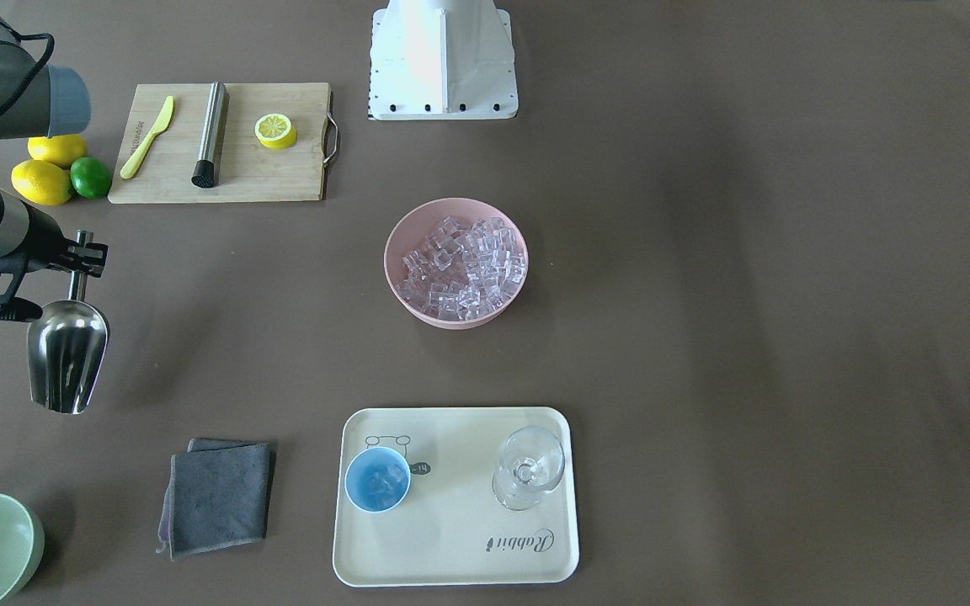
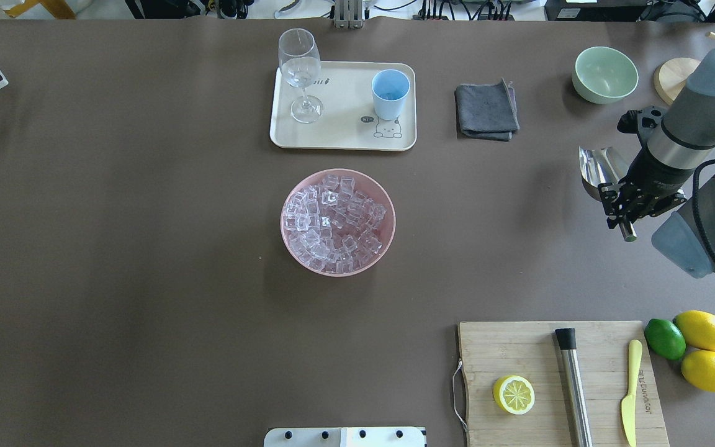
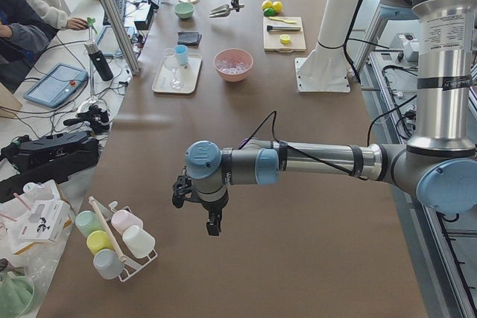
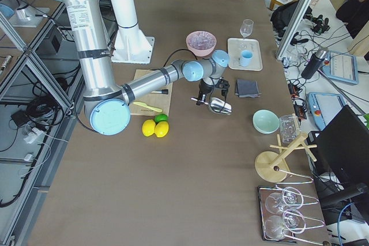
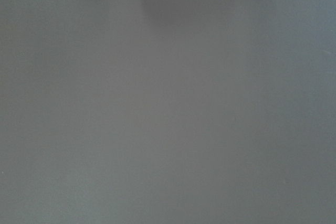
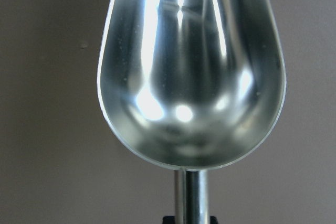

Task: Put ice in cup with scoop
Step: 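Carry the empty scoop with the right gripper back to its starting spot, then lower the scoop onto the table and open the right gripper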

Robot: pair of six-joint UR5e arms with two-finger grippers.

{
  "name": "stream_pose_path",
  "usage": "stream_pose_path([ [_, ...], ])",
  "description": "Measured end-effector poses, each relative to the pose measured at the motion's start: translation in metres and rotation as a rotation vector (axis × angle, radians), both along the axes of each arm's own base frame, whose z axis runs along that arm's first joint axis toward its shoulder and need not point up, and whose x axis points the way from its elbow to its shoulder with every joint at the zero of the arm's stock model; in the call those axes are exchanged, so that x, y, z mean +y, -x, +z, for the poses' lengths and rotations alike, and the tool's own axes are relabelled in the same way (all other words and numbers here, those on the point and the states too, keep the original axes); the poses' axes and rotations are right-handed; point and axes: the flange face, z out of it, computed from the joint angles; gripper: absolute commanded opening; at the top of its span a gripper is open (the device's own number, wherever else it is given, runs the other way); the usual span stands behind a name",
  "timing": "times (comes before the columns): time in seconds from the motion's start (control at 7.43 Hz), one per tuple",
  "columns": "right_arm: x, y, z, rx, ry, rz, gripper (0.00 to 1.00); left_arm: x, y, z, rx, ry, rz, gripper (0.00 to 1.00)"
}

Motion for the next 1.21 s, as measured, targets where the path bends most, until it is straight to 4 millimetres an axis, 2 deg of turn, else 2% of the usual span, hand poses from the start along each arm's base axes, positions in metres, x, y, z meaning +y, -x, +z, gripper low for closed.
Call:
stream_pose_path([
  [0.4, 0.03, 0.023, 0.007, 0.002, 0.019, -0.064, 0.0, 0.0, 0.0, -0.001, -0.001, -0.001, -0.002, 0.98],
  [0.54, 0.037, 0.025, 0.01, 0.005, 0.02, -0.074, 0.28, 0.0, 0.0, -0.001, -0.001, -0.001, -0.002, 0.98],
  [0.67, 0.041, 0.025, 0.012, 0.007, 0.021, -0.079, 0.49, 0.0, 0.0, -0.001, 0.0, 0.0, -0.002, 0.98],
  [0.81, 0.042, 0.025, 0.015, 0.01, 0.024, -0.082, 0.57, 0.0, 0.0, 0.0, -0.001, 0.001, -0.002, 0.98],
  [0.94, 0.043, 0.025, 0.016, 0.013, 0.025, -0.083, 0.61, 0.0, 0.0, 0.0, -0.001, 0.002, -0.002, 0.98],
  [1.21, 0.042, 0.026, 0.019, 0.017, 0.024, -0.086, 0.83, 0.0, 0.0, 0.0, -0.001, 0.003, -0.002, 0.98],
])
